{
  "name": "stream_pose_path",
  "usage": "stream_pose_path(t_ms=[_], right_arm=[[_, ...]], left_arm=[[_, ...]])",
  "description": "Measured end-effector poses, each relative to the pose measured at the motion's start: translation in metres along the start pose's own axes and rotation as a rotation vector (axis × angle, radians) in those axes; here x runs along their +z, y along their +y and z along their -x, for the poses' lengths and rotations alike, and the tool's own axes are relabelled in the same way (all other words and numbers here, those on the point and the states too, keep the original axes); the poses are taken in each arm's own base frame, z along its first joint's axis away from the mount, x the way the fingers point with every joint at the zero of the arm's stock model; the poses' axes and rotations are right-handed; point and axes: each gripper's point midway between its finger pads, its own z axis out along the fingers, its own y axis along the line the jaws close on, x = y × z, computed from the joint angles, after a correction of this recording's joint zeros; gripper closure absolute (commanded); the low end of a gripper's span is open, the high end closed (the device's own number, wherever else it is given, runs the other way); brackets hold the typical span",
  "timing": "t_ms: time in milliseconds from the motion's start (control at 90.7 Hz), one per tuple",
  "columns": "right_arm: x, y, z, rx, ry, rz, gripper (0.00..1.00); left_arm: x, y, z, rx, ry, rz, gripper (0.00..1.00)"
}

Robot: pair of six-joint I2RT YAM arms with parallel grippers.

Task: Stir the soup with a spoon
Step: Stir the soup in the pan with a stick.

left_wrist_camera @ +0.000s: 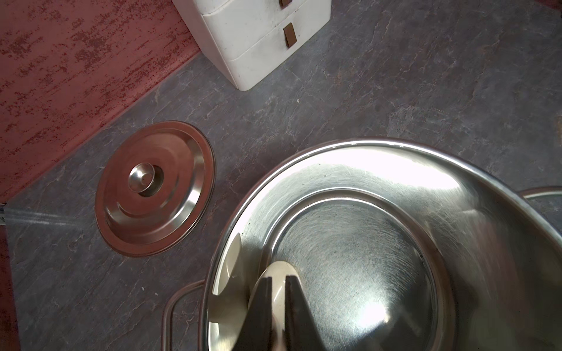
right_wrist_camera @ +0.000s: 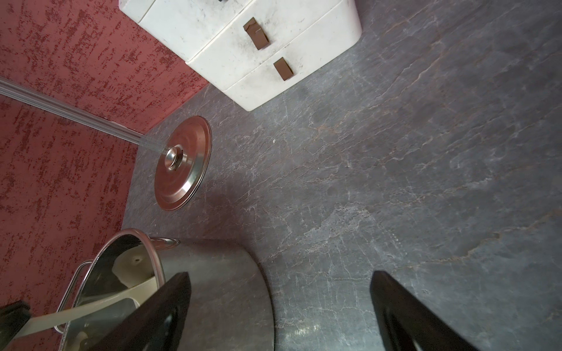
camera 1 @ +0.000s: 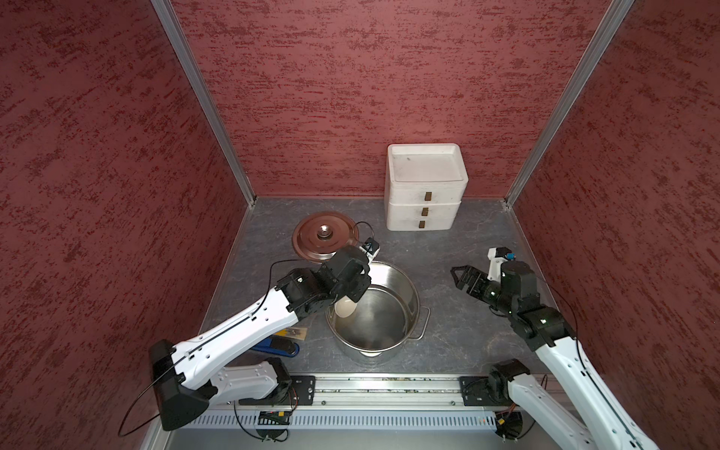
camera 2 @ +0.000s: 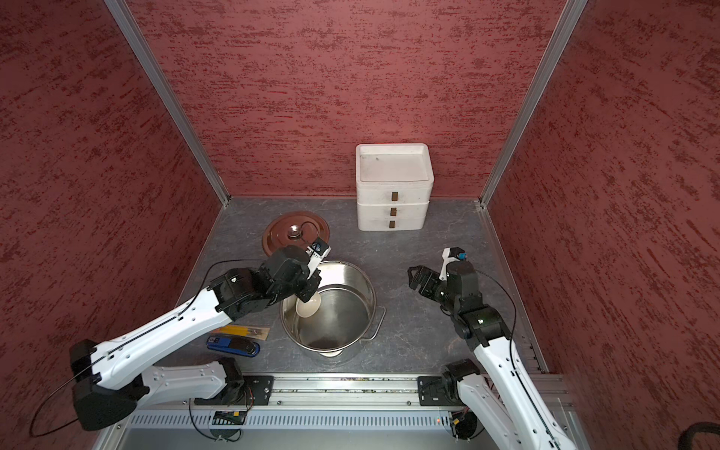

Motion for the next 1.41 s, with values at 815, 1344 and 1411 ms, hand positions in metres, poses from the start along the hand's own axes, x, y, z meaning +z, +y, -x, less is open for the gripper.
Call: stream_pose_path(t_ms=[815,1344,1411], right_arm=[[-0.001,-0.005,-0.004,0.017,-0.008,-0.006,0.03],[0.01,-0.01,-0.011,0.024,0.034,-0.027,0.03],[0.012,-0.011,-0.012,0.025,0.042,-0.031,0.04]], left_arm=[[-0.01,-0.151,0.058,0.305,-0.159,-0.427,1.0],[-0.068,-0.142,-0.035,0.488,-0.103,-0.355,1.0],[-0.072,-0.132,-0.035,0.5,-0.113,-0.317,1.0]])
